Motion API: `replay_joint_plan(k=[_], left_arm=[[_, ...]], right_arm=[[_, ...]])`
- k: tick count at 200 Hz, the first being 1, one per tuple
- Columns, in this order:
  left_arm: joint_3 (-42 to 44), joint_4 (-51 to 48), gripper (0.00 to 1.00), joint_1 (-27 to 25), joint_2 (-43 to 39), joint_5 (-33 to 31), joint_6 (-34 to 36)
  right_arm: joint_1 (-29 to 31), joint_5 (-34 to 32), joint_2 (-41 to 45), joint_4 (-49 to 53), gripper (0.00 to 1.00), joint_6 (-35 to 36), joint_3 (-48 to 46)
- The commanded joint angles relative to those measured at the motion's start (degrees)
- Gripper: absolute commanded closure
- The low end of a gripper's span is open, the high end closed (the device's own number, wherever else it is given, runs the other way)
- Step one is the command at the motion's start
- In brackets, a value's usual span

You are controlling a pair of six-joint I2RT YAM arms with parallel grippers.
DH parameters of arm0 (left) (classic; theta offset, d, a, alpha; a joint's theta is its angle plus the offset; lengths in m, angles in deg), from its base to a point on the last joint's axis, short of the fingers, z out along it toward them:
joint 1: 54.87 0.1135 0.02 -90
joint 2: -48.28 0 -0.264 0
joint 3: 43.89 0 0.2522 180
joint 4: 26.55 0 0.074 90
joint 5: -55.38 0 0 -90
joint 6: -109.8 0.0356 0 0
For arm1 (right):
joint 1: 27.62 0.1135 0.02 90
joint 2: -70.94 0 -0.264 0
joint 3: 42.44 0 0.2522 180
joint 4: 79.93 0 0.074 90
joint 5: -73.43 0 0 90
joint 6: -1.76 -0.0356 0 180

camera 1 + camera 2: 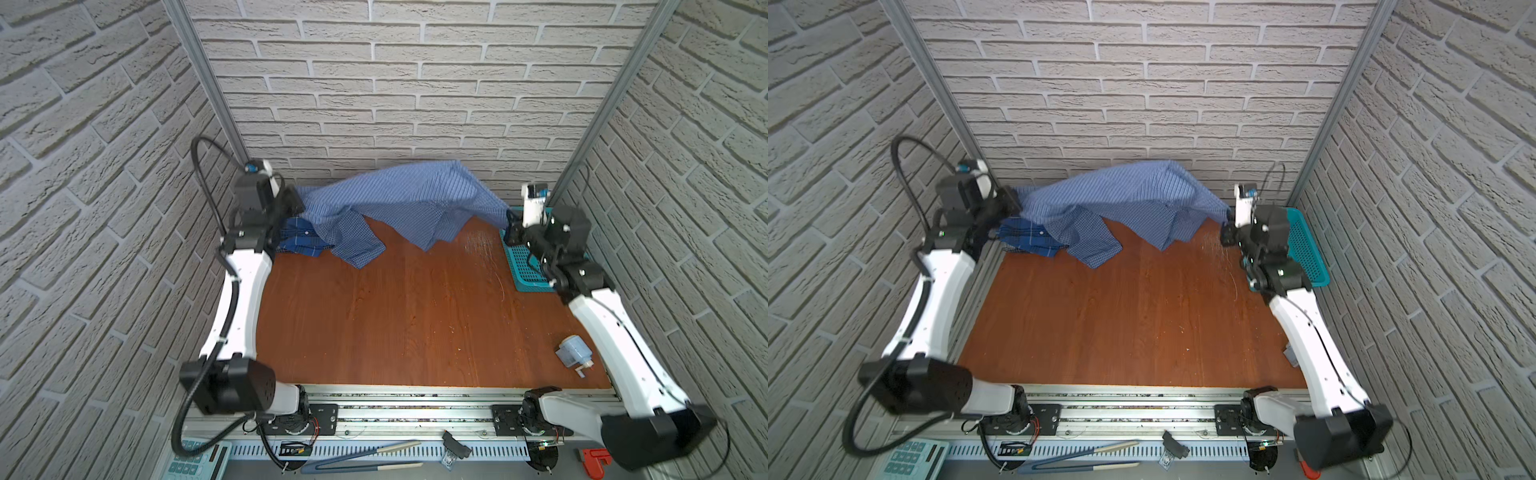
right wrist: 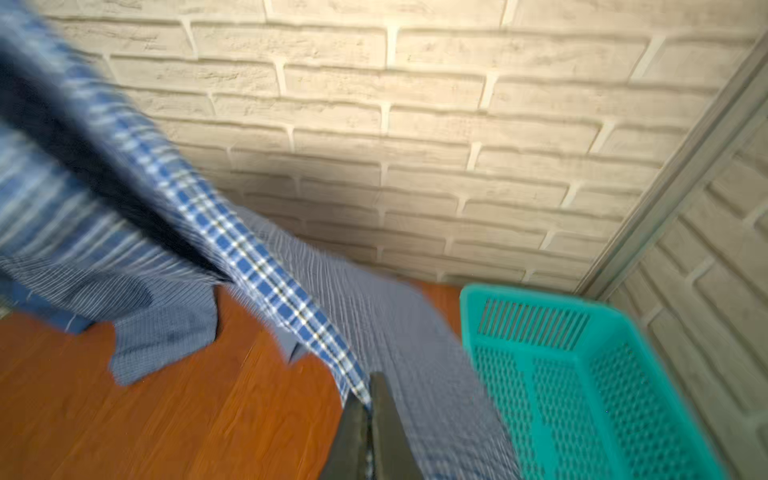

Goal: Fold and stack the long sleeve shirts
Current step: 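Lift the shirt again with both grippers toward the far wall, then lay the checked shirt flat with both grippers and release it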

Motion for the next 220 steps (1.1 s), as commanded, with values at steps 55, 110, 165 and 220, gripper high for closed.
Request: replay_joint_plan(k=[55, 110, 165, 220], left_arm=[[20.8, 7.8, 1.0, -2.5, 3.4, -0.2, -2.6], [13.2, 5.5, 1.0, -5.0, 10.1, -3.5, -0.2], [9.2, -3.8, 0.22, -5.4, 10.1, -12.4, 2.3], [11.0, -10.5, 0.01, -16.1, -4.0, -11.1, 7.6]], right_arm=[[-0.3, -2.2, -2.3, 9.0, 0.93, -16.7, -17.8], [4.2, 2.5, -8.4, 14.5, 0.78, -15.4, -9.4], [30.7, -1.4, 8.6, 8.7, 0.46, -39.0, -36.8], [31.8, -6.1, -10.7, 4.8, 0.46, -41.5, -31.2]])
